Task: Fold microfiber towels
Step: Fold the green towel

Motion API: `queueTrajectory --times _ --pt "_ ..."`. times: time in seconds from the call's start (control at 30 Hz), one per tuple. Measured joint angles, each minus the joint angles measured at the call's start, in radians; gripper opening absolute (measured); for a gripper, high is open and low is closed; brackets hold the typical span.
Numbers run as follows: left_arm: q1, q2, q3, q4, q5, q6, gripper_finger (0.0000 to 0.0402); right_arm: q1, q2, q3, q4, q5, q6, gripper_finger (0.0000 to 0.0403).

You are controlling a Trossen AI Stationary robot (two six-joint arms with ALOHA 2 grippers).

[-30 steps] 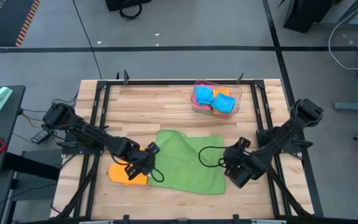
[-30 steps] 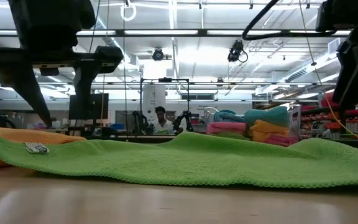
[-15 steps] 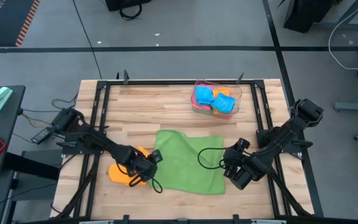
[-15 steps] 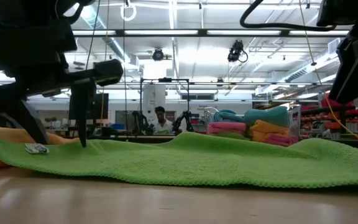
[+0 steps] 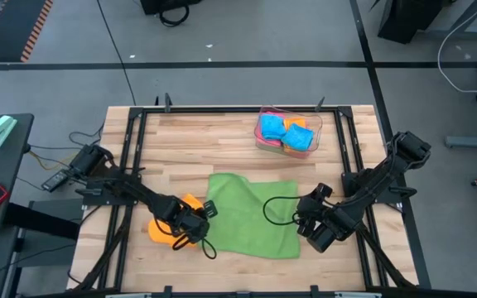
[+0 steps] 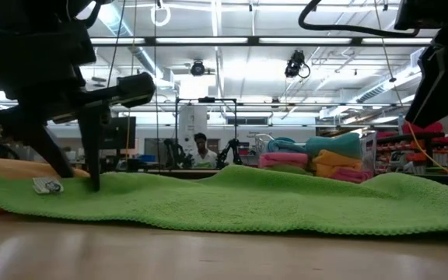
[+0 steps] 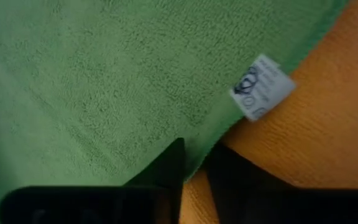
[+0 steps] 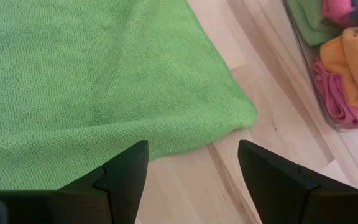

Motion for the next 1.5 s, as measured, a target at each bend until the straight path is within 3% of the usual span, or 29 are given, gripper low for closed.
queueTrajectory --times 0.23,0.43,0.7,0.83,1.0,1.13,1.3,1.5 --pt "-0.019 -0.005 0.024 -0.033 0.004 -0.047 0.0009 -0.001 0.000 0.000 0.004 0.000 0.000 0.0257" --pt "-0.022 -0.007 0.143 -0.152 0.014 -0.121 0.0024 -0.001 0.000 0.000 0.007 0.000 0.000 0.0257" --pt "-0.009 -0.007 0.244 -0.240 0.047 -0.073 0.0008 -0.001 0.000 0.000 0.011 0.000 0.000 0.0257" --pt "0.003 -0.008 0.285 -0.231 0.048 0.001 0.0016 -0.001 0.000 0.000 0.011 0.000 0.000 0.0257" --pt "0.042 0.007 0.290 -0.100 0.050 0.139 0.0014 -0.007 0.000 0.000 0.030 0.031 -0.001 0.0257" --pt "0.071 0.035 0.291 -0.018 0.050 0.246 0.0007 -0.017 0.000 -0.002 0.178 0.082 -0.071 0.0257" --pt "0.098 0.092 0.291 0.107 0.051 0.334 0.0028 -0.016 0.005 -0.075 0.511 0.105 -0.242 0.0257" --pt "0.110 0.195 0.290 0.253 0.053 0.403 0.0017 -0.016 0.005 -0.207 0.725 0.115 -0.180 0.0257"
